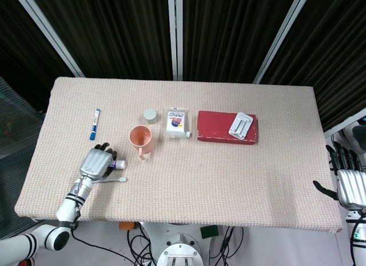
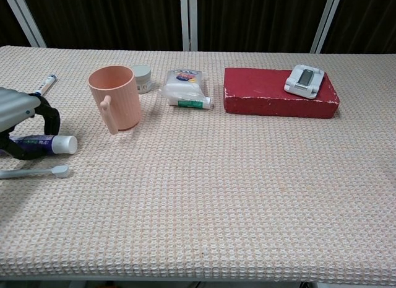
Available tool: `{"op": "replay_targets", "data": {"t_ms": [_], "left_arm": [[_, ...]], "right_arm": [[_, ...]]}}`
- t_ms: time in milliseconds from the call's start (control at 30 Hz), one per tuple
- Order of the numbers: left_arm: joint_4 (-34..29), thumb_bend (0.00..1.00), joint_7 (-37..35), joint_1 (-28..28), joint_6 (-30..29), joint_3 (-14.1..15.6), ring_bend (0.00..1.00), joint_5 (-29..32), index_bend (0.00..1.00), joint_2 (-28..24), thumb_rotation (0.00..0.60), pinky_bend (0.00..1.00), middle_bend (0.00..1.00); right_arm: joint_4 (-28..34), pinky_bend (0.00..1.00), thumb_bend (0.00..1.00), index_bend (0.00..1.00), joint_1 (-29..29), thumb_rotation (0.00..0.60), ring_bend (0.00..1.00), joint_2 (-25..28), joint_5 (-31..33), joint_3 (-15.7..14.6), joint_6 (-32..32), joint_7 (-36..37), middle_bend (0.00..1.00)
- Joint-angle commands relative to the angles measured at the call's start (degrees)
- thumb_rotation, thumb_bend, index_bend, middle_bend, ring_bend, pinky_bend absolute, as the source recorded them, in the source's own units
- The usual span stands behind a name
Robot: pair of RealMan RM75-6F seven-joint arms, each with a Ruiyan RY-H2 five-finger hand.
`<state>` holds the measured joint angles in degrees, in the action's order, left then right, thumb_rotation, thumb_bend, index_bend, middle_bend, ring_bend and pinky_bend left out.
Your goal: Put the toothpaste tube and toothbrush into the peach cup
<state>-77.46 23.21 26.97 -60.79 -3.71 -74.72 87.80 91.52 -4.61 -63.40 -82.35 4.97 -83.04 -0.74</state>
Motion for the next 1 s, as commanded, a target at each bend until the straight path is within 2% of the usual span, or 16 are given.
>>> {"op": "replay_targets", "data": {"t_ms": [33, 333, 433, 533, 733, 833, 1000], "left_arm": [[-0.05, 0.31, -1.06, -0.04, -0.32, 0.03, 0.22, -0.27, 0.53, -0.03, 0.600, 0.31, 0.50], [-0.14, 0.38, -6.96, -1.60, -6.79, -1.07, 0.29, -3.51, 0.63, -0.37, 0.600, 0.32, 0.60], [-0.29, 0.39, -14.28, -2.79, -10.67, -2.51, 0.30, -4.99, 0.64, -1.23, 0.600, 0.32, 0.60], [0.23, 0.39, -24.96, -4.16, -15.15, -4.72, 0.30, -6.25, 0.64, -2.46, 0.600, 0.32, 0.60], [-1.18, 0.39, -46.27, -5.25, -20.65, -10.57, 0.30, -6.15, 0.64, -4.94, 0.600, 0.32, 0.61], [-3.31, 0.41, -51.18, -4.63, -21.34, -12.89, 0.30, -5.84, 0.64, -5.61, 0.600, 0.34, 0.61], [-6.56, 0.42, -57.44, -2.44, -20.01, -14.90, 0.30, -5.96, 0.63, -4.89, 0.600, 0.37, 0.59]], "right_arm": [[-0.03, 0.00, 0.35, 0.00, 0.03, 0.600, 0.00, -0.02, 0.00, 0.02, -0.09, 0.04, 0.00], [-0.23, 0.00, 0.36, 0.00, 0.05, 0.600, 0.00, 0.00, -0.09, -0.01, -0.01, 0.77, 0.00], [-0.56, 0.00, 0.36, 0.00, 0.09, 0.600, 0.00, 0.06, -0.16, 0.02, -0.08, 1.42, 0.00], [-0.87, 0.00, 0.36, 0.00, 0.08, 0.600, 0.00, 0.09, -0.26, 0.12, -0.17, 2.15, 0.00], [-1.06, 0.00, 0.36, 0.00, 0.10, 0.600, 0.00, 0.11, -0.89, 0.22, -0.75, 2.98, 0.00], [-0.99, 0.00, 0.36, 0.00, 0.20, 0.600, 0.00, 0.10, -1.37, 0.35, -1.46, 3.37, 0.00], [-0.73, 0.00, 0.36, 0.00, 0.17, 0.600, 0.00, 0.28, -0.98, 0.67, -1.50, 3.69, 0.00]]}}
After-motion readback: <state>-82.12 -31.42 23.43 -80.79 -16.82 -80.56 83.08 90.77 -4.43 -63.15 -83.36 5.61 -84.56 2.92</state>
